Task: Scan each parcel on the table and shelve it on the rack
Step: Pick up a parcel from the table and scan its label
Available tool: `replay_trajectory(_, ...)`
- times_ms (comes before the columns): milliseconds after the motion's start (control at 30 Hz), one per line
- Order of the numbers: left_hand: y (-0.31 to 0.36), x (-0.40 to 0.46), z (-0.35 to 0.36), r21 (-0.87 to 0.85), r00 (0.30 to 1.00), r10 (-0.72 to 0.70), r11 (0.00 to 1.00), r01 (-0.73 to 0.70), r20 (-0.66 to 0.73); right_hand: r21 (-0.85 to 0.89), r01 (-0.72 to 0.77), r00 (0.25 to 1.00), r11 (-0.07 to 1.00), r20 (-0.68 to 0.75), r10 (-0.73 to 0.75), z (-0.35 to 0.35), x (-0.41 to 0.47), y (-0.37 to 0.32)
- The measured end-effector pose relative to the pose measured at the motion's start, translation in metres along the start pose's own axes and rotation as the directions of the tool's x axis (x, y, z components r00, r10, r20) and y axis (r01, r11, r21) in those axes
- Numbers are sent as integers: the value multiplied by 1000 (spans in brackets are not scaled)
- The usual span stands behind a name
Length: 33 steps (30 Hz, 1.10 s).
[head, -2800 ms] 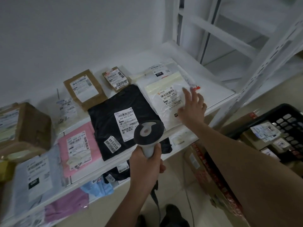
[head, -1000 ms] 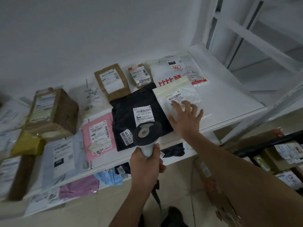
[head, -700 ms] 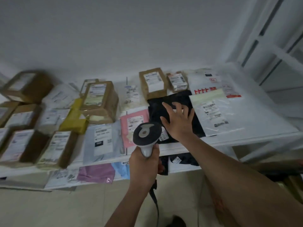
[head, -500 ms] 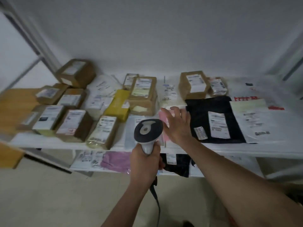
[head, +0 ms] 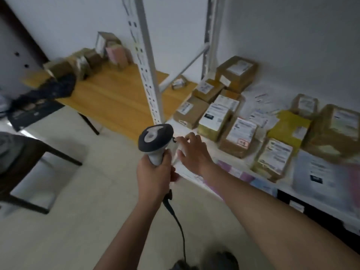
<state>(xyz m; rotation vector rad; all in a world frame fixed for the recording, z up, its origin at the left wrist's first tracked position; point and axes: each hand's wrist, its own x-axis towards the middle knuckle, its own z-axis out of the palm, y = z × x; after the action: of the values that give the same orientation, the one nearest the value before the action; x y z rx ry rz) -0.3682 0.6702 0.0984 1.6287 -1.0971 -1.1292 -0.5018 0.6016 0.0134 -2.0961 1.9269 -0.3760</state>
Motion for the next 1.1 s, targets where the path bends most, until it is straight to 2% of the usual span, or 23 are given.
replay_trajectory(167, -3, 65, -64, -80, 987, -65, 995, 53, -149, 110, 57, 996, 992, 66, -64, 29, 79, -84)
replay_trajectory(500, 15, 243, -122, -129, 966, -88, 990, 58, -243, 124, 188, 968, 974, 145, -205, 78, 272, -163)
replay_trajectory(867, 53, 435, -207, -130, 947, -100, 990, 63, -306, 134, 106, 951, 985, 276, -140, 127, 469, -239)
replay_trajectory(1100, 41, 577, -266, -111, 973, -75, 993, 51, -220, 109, -54, 971, 993, 237, 26, 172, 587, -279)
